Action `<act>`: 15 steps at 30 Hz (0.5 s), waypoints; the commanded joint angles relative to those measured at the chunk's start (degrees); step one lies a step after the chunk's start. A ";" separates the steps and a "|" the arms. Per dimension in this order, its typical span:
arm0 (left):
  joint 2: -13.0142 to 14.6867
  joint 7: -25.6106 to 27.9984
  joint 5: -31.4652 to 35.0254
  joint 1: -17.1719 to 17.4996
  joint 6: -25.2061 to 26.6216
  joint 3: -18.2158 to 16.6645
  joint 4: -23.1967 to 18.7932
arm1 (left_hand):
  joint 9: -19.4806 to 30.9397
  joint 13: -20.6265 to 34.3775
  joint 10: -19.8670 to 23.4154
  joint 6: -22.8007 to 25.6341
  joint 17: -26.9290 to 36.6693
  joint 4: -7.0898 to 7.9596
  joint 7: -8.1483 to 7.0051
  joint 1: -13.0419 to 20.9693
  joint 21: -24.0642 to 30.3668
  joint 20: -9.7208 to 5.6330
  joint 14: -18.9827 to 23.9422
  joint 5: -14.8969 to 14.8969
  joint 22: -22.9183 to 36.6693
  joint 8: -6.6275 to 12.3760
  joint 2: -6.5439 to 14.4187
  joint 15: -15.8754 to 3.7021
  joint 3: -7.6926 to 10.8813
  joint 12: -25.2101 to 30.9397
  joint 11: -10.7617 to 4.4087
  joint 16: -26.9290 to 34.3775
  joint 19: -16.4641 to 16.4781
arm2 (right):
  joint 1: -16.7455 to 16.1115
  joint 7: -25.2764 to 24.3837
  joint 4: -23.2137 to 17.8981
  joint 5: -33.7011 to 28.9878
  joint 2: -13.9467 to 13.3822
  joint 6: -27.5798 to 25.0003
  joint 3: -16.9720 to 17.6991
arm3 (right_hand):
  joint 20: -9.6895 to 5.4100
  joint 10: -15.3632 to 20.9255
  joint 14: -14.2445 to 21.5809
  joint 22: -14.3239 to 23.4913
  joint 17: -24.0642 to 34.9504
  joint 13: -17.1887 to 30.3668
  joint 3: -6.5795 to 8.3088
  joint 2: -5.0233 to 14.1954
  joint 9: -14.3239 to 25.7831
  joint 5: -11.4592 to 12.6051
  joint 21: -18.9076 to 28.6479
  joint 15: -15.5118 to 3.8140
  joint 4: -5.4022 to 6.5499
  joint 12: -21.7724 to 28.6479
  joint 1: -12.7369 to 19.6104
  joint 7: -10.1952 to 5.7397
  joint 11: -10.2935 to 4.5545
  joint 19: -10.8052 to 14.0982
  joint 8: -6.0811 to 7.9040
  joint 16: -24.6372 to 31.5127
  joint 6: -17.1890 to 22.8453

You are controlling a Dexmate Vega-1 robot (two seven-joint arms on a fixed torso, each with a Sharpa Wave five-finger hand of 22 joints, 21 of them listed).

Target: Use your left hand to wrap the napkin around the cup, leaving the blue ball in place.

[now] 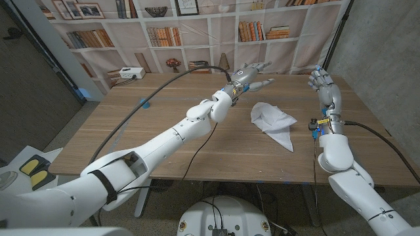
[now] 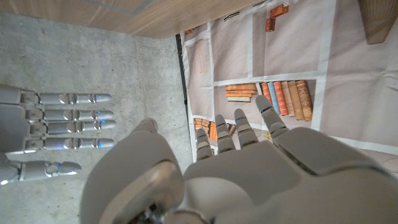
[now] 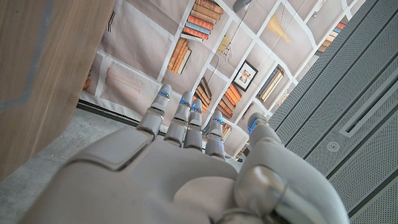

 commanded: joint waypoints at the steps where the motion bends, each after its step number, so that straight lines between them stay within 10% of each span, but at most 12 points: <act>1: 3.48 -2.79 -13.01 8.92 3.27 -11.63 -11.83 | 0.03 -0.34 -0.74 -0.67 -0.25 0.17 -0.42 -1.52 -0.87 0.49 -1.44 -0.60 0.11 -0.37 0.21 0.82 -0.24 -0.57 0.11 -0.31 -4.32 | 2.92 3.14 2.09 3.73 0.34 0.09 -1.79 | 0.20 -0.06 -0.20 0.22 0.22 0.14 -0.38 -0.38 0.33 -0.25 0.02 0.23 0.30 -0.07 -0.19 -0.11 0.04 0.15 0.07 -0.06 0.23; 15: 6.64 -3.98 -29.69 17.57 2.65 -24.02 -19.27 | -0.02 -1.31 -1.79 -0.86 -0.88 0.80 -0.55 -4.74 -2.19 0.60 -2.66 -1.07 0.16 -0.58 0.23 2.66 -1.51 -1.17 0.95 -0.35 -5.40 | 5.79 2.61 2.15 3.25 0.80 -2.89 -3.49 | -0.26 -1.76 -2.35 0.23 0.11 0.08 -2.41 -2.69 0.30 -0.90 -0.28 0.75 1.29 -0.61 -3.11 -0.20 -0.36 -0.67 -0.05 -1.18 0.14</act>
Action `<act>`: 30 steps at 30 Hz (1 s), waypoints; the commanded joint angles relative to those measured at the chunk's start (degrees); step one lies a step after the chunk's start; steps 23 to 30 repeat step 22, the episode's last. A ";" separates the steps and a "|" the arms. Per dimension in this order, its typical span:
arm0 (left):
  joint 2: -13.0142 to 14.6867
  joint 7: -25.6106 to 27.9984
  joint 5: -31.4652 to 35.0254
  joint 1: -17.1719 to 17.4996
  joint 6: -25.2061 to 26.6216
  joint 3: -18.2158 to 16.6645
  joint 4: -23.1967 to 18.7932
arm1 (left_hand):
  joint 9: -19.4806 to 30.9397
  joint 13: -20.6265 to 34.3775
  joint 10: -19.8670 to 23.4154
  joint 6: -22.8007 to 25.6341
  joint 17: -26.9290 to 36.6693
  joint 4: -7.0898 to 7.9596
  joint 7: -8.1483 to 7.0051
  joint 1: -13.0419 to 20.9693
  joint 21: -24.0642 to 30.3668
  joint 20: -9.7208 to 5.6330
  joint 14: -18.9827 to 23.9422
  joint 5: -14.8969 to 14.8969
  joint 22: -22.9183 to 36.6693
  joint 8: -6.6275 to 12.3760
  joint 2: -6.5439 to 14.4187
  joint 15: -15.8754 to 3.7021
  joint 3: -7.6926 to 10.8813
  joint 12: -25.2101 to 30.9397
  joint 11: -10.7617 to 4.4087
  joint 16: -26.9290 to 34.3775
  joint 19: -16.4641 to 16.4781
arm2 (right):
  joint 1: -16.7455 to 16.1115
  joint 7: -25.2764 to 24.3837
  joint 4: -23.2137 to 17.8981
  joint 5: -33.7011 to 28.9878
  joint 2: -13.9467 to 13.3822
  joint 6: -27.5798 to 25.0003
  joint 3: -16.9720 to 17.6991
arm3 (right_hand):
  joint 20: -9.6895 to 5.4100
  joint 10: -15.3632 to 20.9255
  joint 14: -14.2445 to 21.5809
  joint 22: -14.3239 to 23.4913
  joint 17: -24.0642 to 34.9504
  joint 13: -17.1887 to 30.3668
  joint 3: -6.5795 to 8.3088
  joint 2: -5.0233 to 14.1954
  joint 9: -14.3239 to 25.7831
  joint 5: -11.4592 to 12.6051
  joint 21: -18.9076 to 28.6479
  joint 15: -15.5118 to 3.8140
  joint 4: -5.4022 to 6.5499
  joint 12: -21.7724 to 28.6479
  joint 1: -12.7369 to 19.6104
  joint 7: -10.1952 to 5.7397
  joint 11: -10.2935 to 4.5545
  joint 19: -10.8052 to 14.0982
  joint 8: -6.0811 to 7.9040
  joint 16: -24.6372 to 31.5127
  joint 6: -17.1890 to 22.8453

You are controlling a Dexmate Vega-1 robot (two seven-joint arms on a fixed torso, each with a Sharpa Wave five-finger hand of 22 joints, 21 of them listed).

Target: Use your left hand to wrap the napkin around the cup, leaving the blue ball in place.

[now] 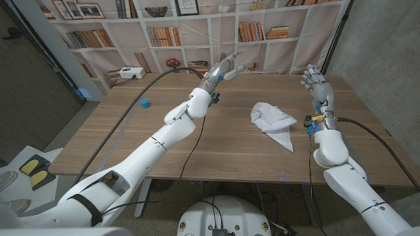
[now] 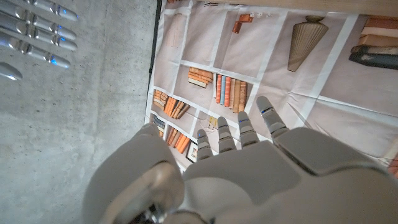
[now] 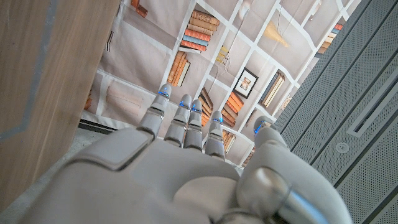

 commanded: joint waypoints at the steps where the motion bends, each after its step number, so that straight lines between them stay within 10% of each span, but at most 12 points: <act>1: 2.78 -2.51 -16.74 7.28 -0.71 -10.96 -6.19 | -0.03 -0.17 -0.56 -0.60 -0.13 0.28 -0.20 -1.17 -0.26 0.60 -0.32 -0.18 0.13 -0.37 -0.09 0.71 -0.54 -0.20 0.14 -0.14 -5.50 | 2.34 -0.97 -0.51 -0.77 0.46 -3.02 -1.54 | -0.29 -0.30 -0.43 0.23 0.11 0.08 -0.39 -0.24 0.30 -0.40 -0.28 0.23 0.07 -0.05 -0.68 -0.16 -0.13 -0.27 -0.05 -0.23 0.14; 30: 6.90 -6.44 -35.04 11.59 -5.66 -20.67 -0.25 | -0.10 -1.35 -2.11 -2.13 -0.91 0.58 0.25 -5.03 -2.04 0.54 -1.92 0.09 0.23 -0.84 0.63 1.44 -1.85 -0.78 1.19 -0.20 -7.44 | 6.30 -7.84 -7.22 -10.40 2.79 -15.70 -9.08 | -0.41 0.07 -0.24 0.23 -0.02 0.01 -1.53 -1.10 0.31 -0.29 -0.37 0.15 0.78 0.22 -2.58 -0.29 -0.35 -0.67 -0.05 -0.37 0.10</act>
